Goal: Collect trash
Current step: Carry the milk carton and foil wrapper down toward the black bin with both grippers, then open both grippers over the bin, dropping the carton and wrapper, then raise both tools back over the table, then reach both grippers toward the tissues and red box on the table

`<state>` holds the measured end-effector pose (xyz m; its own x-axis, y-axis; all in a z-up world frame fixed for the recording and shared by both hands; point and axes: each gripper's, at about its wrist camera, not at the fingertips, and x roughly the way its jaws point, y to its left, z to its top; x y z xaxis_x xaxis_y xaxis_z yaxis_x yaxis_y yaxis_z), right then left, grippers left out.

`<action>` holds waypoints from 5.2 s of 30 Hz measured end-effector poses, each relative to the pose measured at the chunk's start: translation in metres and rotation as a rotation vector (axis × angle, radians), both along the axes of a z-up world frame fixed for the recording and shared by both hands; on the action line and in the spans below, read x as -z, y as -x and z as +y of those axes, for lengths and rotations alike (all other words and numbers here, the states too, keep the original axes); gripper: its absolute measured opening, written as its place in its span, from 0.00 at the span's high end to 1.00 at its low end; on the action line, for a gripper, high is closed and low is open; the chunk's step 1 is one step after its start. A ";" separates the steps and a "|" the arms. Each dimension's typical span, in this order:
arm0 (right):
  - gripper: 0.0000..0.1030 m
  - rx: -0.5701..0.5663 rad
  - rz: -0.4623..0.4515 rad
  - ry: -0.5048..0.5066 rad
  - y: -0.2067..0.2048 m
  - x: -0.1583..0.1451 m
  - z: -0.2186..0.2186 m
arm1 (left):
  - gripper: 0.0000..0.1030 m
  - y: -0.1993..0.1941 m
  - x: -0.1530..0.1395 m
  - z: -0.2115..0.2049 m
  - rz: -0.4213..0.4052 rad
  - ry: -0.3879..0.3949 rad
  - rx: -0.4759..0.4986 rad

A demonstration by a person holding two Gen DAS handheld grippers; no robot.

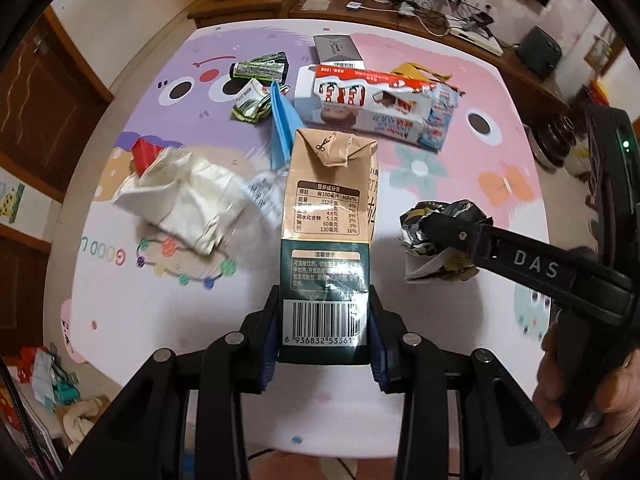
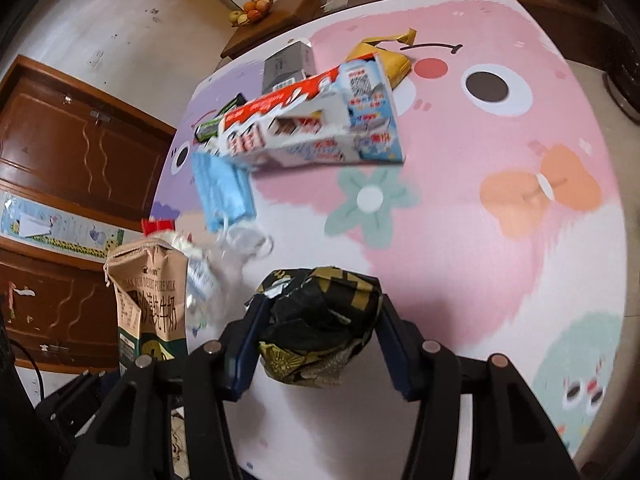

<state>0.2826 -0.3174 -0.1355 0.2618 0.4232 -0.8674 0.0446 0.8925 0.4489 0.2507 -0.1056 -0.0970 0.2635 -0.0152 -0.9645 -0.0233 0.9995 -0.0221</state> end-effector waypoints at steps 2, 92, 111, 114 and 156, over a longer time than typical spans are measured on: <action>0.48 0.006 -0.002 0.007 0.017 -0.007 0.005 | 0.65 0.017 -0.004 0.007 -0.007 0.000 0.025; 0.31 0.337 0.240 0.032 0.291 0.279 0.126 | 0.37 0.233 0.296 0.114 0.243 0.000 0.072; 0.31 0.148 0.055 0.117 0.326 0.050 0.161 | 0.37 0.279 0.056 0.125 0.023 0.002 0.202; 0.31 0.122 -0.021 0.137 0.323 0.012 0.164 | 0.37 0.281 0.032 0.128 -0.014 0.014 0.211; 0.31 -0.191 -0.317 0.218 0.114 -0.086 0.170 | 0.37 0.110 -0.061 0.161 -0.235 -0.093 -0.085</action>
<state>0.1687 -0.1471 -0.0492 0.4646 0.3055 -0.8312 -0.2402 0.9469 0.2138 0.1406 0.0555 -0.0364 0.4766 0.1026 -0.8731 -0.1125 0.9921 0.0552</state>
